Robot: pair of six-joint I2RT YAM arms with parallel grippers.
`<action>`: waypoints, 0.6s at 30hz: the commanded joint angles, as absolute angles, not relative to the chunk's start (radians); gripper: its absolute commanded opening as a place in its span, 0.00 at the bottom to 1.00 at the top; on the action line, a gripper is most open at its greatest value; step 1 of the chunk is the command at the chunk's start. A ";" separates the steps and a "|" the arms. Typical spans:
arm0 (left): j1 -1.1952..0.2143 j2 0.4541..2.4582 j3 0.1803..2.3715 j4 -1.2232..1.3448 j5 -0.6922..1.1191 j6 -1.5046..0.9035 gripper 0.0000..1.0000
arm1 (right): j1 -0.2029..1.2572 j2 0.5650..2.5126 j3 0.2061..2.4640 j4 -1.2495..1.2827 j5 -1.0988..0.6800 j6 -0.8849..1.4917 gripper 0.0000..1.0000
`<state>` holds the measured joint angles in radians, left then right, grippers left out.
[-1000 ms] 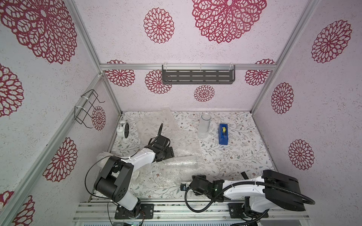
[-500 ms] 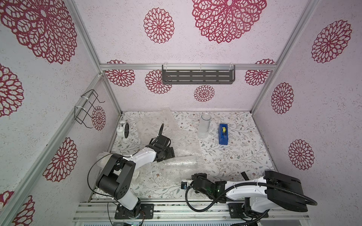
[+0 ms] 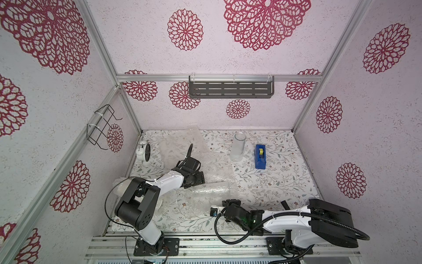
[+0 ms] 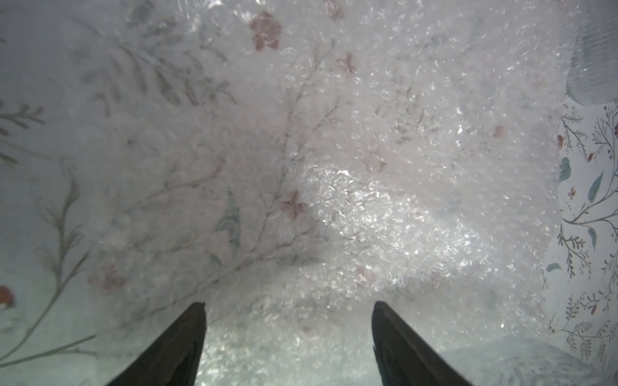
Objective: Wrap vases in bubble wrap
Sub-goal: Wrap the vase in bubble wrap.
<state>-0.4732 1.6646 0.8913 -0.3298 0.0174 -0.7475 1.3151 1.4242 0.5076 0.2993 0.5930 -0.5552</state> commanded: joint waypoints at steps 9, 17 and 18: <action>-0.481 1.719 0.967 -0.362 0.004 -0.702 0.80 | 1.250 1.429 0.550 0.419 0.619 -0.470 0.00; -0.481 1.745 0.998 -0.376 -0.006 -0.680 0.81 | 1.215 1.462 0.586 0.437 0.624 -0.457 0.00; -0.480 1.748 1.001 -0.376 -0.007 -0.678 0.81 | 1.216 1.464 0.592 0.436 0.623 -0.456 0.00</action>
<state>-0.4736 1.7321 0.9840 -0.3645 0.0090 -0.6994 1.2213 1.4609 0.5568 0.3931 0.6010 -0.4877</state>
